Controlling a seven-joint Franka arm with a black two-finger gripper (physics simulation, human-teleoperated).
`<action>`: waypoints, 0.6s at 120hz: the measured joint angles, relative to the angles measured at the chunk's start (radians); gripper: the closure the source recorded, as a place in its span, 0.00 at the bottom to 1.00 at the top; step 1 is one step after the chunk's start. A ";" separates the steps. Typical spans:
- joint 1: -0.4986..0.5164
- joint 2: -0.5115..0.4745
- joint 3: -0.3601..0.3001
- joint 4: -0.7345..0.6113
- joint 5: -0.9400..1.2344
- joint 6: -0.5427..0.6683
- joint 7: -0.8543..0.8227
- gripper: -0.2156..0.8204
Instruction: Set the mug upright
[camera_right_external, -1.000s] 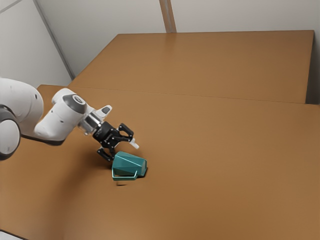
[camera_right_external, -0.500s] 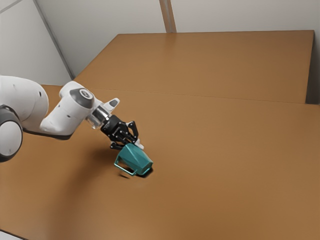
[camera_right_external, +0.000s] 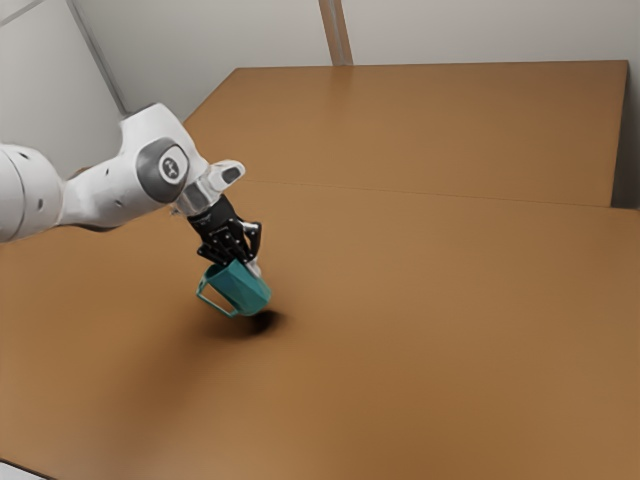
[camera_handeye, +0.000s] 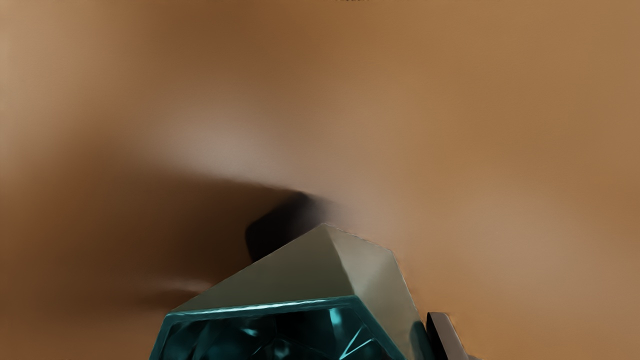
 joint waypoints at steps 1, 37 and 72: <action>0.000 -0.004 -0.002 -0.003 0.011 0.003 -0.002 0.96; -0.046 -0.067 -0.048 -0.110 0.309 0.117 -0.086 0.96; -0.119 -0.049 -0.048 -0.146 0.468 0.201 -0.162 0.96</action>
